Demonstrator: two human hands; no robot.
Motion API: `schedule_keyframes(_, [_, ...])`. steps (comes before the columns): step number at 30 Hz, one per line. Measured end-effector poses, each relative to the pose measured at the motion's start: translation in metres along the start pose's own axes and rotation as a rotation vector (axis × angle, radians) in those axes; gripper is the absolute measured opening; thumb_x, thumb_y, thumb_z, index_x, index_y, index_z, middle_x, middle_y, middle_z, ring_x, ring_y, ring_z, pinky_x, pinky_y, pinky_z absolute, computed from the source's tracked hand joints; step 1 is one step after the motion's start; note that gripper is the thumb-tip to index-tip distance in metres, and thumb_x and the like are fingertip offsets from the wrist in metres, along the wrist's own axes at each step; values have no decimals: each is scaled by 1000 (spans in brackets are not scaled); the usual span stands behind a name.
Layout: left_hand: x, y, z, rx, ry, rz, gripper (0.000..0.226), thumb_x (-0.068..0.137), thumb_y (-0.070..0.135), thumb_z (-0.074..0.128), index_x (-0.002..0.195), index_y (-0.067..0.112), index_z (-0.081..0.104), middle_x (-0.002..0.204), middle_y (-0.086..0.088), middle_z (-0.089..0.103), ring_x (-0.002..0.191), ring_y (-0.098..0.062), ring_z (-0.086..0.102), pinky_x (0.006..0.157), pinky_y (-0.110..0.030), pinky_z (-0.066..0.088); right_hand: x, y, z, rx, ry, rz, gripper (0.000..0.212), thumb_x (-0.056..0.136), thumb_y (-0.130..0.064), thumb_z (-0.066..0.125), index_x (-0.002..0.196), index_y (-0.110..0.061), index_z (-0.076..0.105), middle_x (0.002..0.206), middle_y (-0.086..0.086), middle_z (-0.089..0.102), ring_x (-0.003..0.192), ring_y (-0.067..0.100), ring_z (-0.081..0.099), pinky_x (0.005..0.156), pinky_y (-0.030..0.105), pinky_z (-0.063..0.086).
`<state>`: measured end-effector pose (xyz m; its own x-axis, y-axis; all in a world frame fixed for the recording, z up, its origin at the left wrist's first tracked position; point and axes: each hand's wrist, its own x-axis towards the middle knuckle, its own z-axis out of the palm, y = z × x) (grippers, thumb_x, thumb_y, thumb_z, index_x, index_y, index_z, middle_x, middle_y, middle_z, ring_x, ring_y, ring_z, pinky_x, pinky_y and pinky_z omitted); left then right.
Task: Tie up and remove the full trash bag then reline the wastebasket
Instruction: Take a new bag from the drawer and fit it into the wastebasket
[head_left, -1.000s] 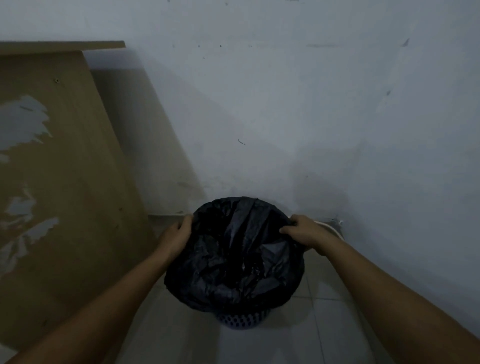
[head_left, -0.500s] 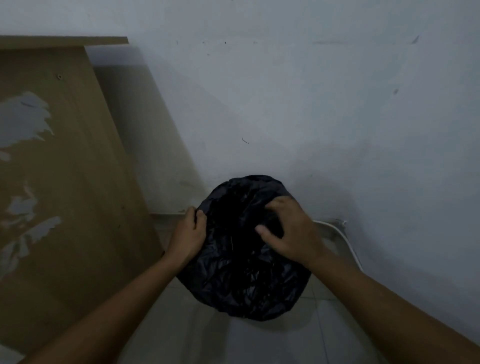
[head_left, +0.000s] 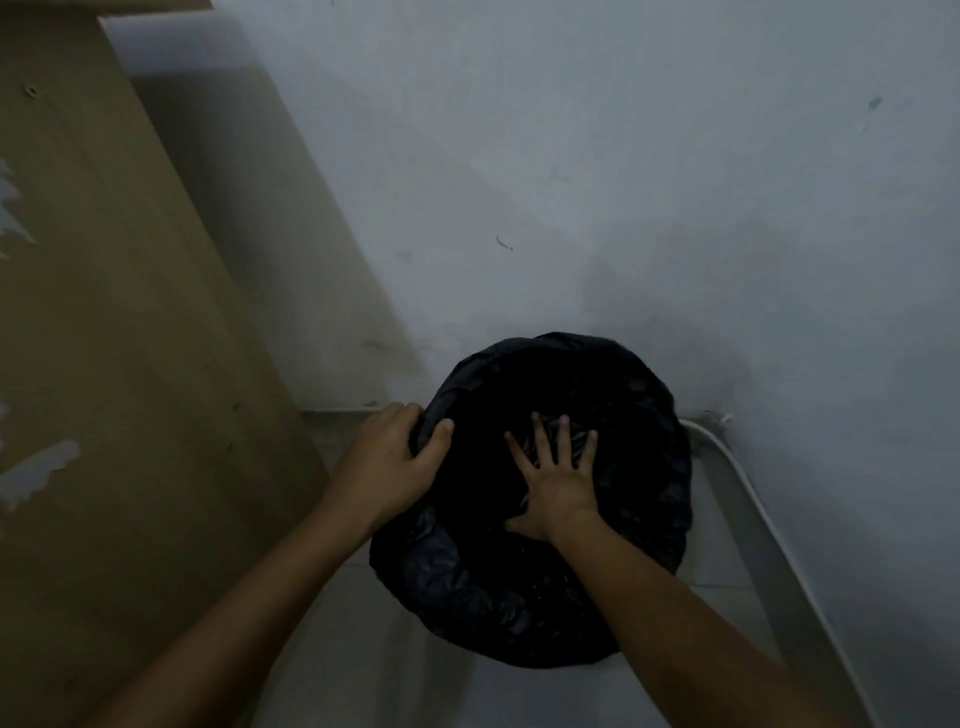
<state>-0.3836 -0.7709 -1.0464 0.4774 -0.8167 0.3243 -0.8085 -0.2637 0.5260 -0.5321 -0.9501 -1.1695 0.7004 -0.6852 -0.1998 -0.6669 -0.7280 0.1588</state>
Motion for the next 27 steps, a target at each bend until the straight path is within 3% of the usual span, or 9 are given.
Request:
schedule_keyframes(7, [4, 5, 0, 39, -83, -24, 40, 107, 40, 48, 75, 20, 38, 71, -1, 46, 62, -13, 47, 55, -38, 29, 4, 5, -3, 91, -43, -51, 134, 70, -99, 48, 167, -34, -19, 169, 16, -37, 154, 47, -34, 110, 82, -24])
schedule_keyframes(11, [7, 4, -5, 16, -105, -56, 38, 109, 34, 49, 76, 18, 39, 72, -3, 47, 63, -17, 47, 53, -31, 27, -8, 13, -27, 310, 1, -168, 119, 81, -77, 61, 170, -32, -2, 176, 13, -18, 160, 39, -23, 124, 71, -12])
schedule_keyframes(15, [5, -9, -13, 12, -148, -74, 38, 110, 34, 47, 76, 19, 38, 71, -7, 47, 63, -22, 49, 56, -37, 29, -26, 8, -42, 408, 197, -244, 76, 100, -41, 54, 167, -17, 26, 172, 15, 25, 160, 38, 18, 130, 57, 18])
schedule_keyframes(17, [3, -17, -16, 20, -161, -67, 37, 110, 35, 46, 78, 16, 39, 70, -8, 47, 63, -24, 50, 58, -40, 30, -28, 0, -44, 486, 351, -277, 51, 108, -33, 46, 153, -10, 48, 146, 16, 55, 137, 37, 51, 110, 48, 48])
schedule_keyframes(19, [0, -21, -20, 27, -173, -35, 36, 109, 36, 47, 81, 14, 42, 70, -8, 48, 62, -24, 51, 58, -41, 33, -26, -10, -51, 577, 319, -235, 53, 110, -48, 42, 148, -12, 50, 131, 14, 63, 119, 36, 62, 91, 45, 57])
schedule_keyframes(20, [-2, -22, -21, 33, -171, -12, 35, 108, 37, 48, 83, 13, 43, 71, -7, 50, 62, -22, 52, 58, -43, 37, -22, -15, -52, 575, 228, -202, 66, 107, -60, 40, 155, -16, 43, 141, 16, 59, 128, 39, 57, 99, 49, 55])
schedule_keyframes(22, [-6, -23, -23, 59, -152, 33, 33, 106, 39, 49, 84, 14, 46, 71, -3, 51, 63, -16, 53, 59, -43, 41, -13, -25, -47, 413, 35, -161, 88, 97, -78, 37, 169, -30, 17, 172, 14, 24, 157, 49, 17, 122, 71, 23])
schedule_keyframes(24, [-8, -22, -25, 115, -128, 68, 32, 102, 44, 46, 85, 17, 48, 74, 1, 51, 65, -15, 51, 60, -43, 42, -5, -35, -34, 283, -48, -101, 100, 92, -83, 38, 169, -37, -4, 178, 9, -12, 156, 55, -20, 115, 85, 0])
schedule_keyframes(27, [-9, -21, -25, 218, -101, 102, 18, 96, 42, 49, 93, 25, 44, 82, 4, 49, 75, -19, 46, 61, -41, 37, 4, -46, -10, 166, -68, 47, 114, 86, -90, 39, 166, -34, -19, 174, 12, -26, 150, 59, -31, 106, 93, -6])
